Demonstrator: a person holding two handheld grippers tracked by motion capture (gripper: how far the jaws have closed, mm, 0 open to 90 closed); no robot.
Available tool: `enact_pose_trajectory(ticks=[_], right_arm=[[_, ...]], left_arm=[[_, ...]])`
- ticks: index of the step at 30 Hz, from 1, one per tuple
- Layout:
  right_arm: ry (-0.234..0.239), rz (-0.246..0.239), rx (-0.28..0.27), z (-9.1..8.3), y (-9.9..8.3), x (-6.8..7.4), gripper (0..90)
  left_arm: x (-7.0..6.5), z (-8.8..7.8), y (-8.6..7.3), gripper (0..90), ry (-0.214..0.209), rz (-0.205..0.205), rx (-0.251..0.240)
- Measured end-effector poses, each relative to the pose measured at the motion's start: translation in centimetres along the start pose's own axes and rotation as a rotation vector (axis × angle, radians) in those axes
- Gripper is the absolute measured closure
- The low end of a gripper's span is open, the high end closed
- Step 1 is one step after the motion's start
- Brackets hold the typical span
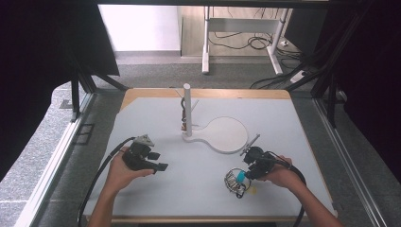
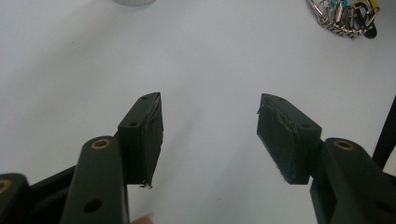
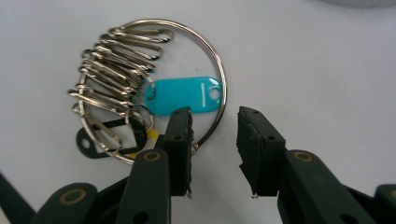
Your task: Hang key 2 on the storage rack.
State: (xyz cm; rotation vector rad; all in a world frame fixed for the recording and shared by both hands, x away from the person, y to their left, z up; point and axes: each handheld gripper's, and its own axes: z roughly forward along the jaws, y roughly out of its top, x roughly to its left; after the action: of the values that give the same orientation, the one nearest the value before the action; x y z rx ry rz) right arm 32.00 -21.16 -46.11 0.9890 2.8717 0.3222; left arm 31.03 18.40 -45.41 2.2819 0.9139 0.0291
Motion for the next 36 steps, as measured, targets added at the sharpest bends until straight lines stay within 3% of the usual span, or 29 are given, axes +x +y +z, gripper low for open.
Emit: enact_pose_trajectory(ticks=[13,19,25,29,36], right_arm=[[-0.011,0.124,0.103,1.7,0.6,0.2,75.9],[-0.004,0.198,0.120,1.9,0.8,-0.3,83.9],[0.006,0.208,0.127,1.9,0.9,-0.5,86.7],[0.047,0.220,0.114,1.7,0.6,-0.9,86.8],[0.099,0.221,0.073,-0.5,0.4,-1.1,87.0]], left_arm=[[0.2,-0.1,-0.3,41.0,-0.007,-0.004,0.000],[0.5,-0.1,-0.4,41.0,-0.010,0.003,0.000],[0.8,-0.2,-0.5,40.9,-0.010,-0.003,-0.007],[0.9,-0.2,-0.5,40.9,-0.009,-0.003,-0.006],[1.0,-0.2,-0.7,40.8,-0.008,-0.011,0.000]])
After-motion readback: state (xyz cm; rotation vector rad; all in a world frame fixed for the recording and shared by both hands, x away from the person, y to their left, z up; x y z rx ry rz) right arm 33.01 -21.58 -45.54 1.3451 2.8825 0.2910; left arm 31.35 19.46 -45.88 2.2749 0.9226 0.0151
